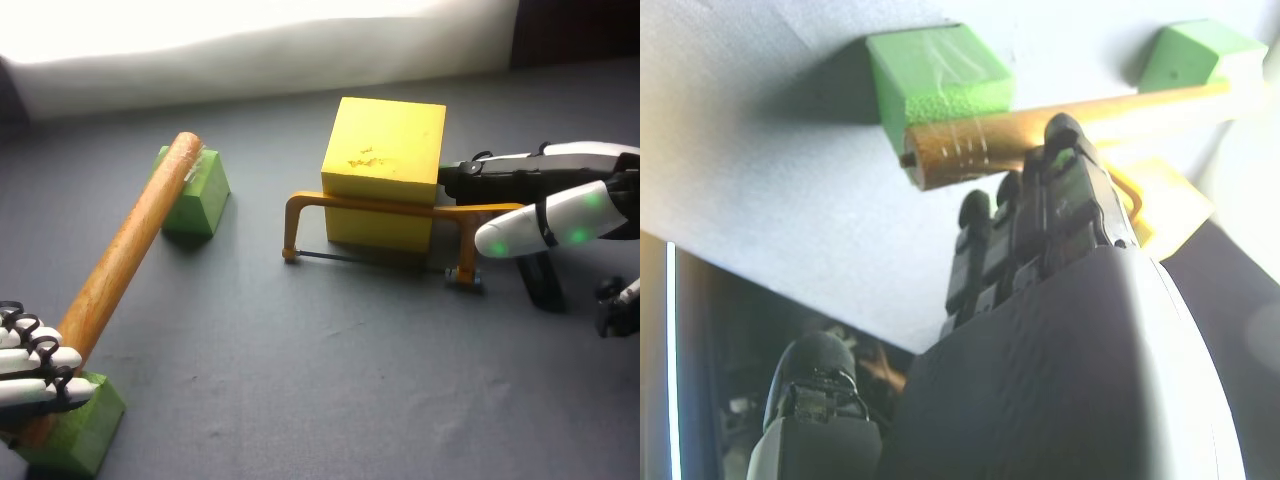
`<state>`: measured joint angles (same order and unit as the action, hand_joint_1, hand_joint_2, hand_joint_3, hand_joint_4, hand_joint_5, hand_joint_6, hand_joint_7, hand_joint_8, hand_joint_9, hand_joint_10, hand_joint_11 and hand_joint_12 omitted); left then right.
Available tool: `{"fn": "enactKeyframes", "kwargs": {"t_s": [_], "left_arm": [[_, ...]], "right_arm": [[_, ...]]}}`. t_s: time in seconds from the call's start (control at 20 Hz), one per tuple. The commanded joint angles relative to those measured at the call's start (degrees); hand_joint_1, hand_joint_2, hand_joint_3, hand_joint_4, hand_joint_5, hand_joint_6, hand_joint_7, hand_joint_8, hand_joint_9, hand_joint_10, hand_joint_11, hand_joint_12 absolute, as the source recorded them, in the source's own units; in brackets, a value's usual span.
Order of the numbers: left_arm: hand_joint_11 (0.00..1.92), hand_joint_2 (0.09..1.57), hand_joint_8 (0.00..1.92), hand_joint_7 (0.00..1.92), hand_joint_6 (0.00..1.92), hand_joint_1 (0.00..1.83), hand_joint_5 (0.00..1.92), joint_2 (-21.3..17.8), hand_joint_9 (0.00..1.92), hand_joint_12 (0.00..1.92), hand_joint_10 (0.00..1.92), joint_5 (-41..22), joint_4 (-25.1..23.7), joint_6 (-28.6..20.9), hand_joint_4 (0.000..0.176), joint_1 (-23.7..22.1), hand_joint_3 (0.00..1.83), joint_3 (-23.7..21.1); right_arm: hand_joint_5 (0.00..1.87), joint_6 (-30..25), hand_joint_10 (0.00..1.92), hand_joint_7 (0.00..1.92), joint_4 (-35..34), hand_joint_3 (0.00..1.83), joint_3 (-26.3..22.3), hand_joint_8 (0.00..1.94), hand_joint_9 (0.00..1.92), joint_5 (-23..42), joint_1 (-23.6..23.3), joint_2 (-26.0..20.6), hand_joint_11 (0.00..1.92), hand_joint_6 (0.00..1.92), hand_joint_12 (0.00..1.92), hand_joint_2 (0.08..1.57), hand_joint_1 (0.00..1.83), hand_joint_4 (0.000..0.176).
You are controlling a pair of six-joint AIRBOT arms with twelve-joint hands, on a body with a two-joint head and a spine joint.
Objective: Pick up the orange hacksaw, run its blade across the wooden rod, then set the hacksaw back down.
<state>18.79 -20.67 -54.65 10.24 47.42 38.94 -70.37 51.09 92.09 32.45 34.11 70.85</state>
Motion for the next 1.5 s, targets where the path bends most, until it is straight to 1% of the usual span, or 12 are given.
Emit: {"fn": "enactKeyframes", "kwargs": {"t_s": [0.0,0.1,0.25,0.3,0.35,0.45,0.55,0.8,0.9,1.15,1.35,1.45], "left_arm": [[0.00,1.14,0.00,0.04,0.00,0.00,0.07,-0.03,0.02,0.07,0.00,-2.34,0.80,-0.22,0.000,-0.46,0.01,0.32],[0.00,1.14,0.00,0.02,0.00,0.00,0.05,-0.04,0.01,0.05,0.00,-2.38,0.80,-0.22,0.000,-0.46,0.00,0.26],[0.01,1.14,0.00,0.03,0.00,0.00,0.06,-0.04,0.02,0.06,0.00,-2.40,0.81,-0.22,0.000,-0.63,0.00,0.25],[0.02,1.13,0.00,0.03,0.00,0.00,0.06,-0.04,0.02,0.06,0.00,-2.40,0.81,-0.22,0.000,-0.67,0.00,0.25],[0.02,1.13,0.00,0.03,0.00,0.00,0.06,-0.04,0.03,0.06,0.01,-2.40,0.81,-0.22,0.000,-0.71,0.00,0.25],[0.02,1.13,0.01,0.02,0.00,0.00,0.05,-0.03,0.02,0.07,0.01,-2.40,0.81,-0.22,0.000,-0.73,0.00,0.25],[0.02,1.14,0.00,0.02,0.00,0.00,0.04,-0.03,0.02,0.07,0.01,-2.40,0.81,-0.22,0.000,-0.77,0.00,0.26],[0.01,1.14,0.00,0.01,0.00,0.00,0.03,-0.04,0.02,0.08,0.00,-2.49,0.81,-0.22,0.000,-0.85,0.00,0.54],[0.00,1.14,0.00,0.03,0.00,0.00,0.05,-0.06,0.03,0.14,0.00,-2.57,0.81,-0.22,0.000,-0.84,0.00,0.58],[0.00,1.15,0.00,0.01,0.00,0.00,0.04,-0.10,0.01,0.07,0.00,-2.75,0.81,-0.22,0.000,-0.84,0.00,0.65],[0.00,1.15,0.00,0.02,0.00,0.00,0.04,-0.06,0.01,0.06,0.00,-3.01,0.81,-0.22,0.000,-0.85,0.00,0.80],[0.01,1.15,0.00,0.02,0.01,0.00,0.05,-0.06,0.02,0.07,0.00,-3.01,0.81,-0.22,0.000,-0.91,0.00,0.79]], "right_arm": [[0.22,1.62,0.03,0.21,-4.48,0.00,-0.87,0.02,0.23,2.64,-0.74,0.59,0.00,0.01,0.86,1.07,1.07,0.000],[0.39,5.52,0.03,0.44,-9.25,0.00,-1.90,0.01,0.48,1.64,-0.68,0.59,0.11,0.01,1.08,1.11,1.07,0.000],[0.71,6.65,0.06,0.85,-10.46,0.00,-2.79,0.02,0.90,1.31,-0.66,0.59,0.55,0.02,1.07,1.16,1.19,0.000],[0.62,6.82,1.09,0.86,-10.46,0.04,-3.01,0.88,0.87,1.31,-0.65,0.59,0.69,1.07,1.10,1.17,1.32,0.000],[0.62,6.99,1.31,0.88,-10.46,0.01,-3.17,1.07,0.90,1.30,-0.60,0.58,0.70,1.24,1.16,1.18,1.35,0.000],[0.83,7.47,1.27,0.94,-10.46,0.00,-3.33,1.04,0.98,1.40,-0.50,0.53,0.84,0.97,1.26,1.14,1.37,0.000],[0.89,7.57,1.25,0.98,-10.46,0.00,-3.35,1.00,1.00,1.71,-0.33,0.48,0.90,0.89,1.27,1.11,1.38,0.000],[0.83,8.82,1.25,0.98,-10.49,0.00,-3.40,0.98,1.01,3.13,-0.63,0.36,0.88,0.99,1.30,1.12,1.38,0.000],[0.84,15.94,1.25,0.99,-14.27,0.00,-3.40,0.97,1.00,5.41,-0.73,0.03,0.88,0.97,1.30,1.12,1.38,0.000],[0.84,20.69,1.25,1.01,-16.35,0.00,-5.29,0.93,1.01,7.50,-3.37,-2.67,0.89,0.97,1.28,1.12,1.38,0.000],[0.88,25.98,1.20,1.05,-21.69,0.00,-8.26,0.87,1.02,7.73,-5.54,-5.11,0.90,0.93,1.25,1.10,1.38,0.000],[0.81,30.90,1.26,0.98,-27.36,0.00,-9.86,0.97,0.95,10.15,-5.60,-5.98,0.90,1.03,1.23,1.13,1.37,0.000]]}}
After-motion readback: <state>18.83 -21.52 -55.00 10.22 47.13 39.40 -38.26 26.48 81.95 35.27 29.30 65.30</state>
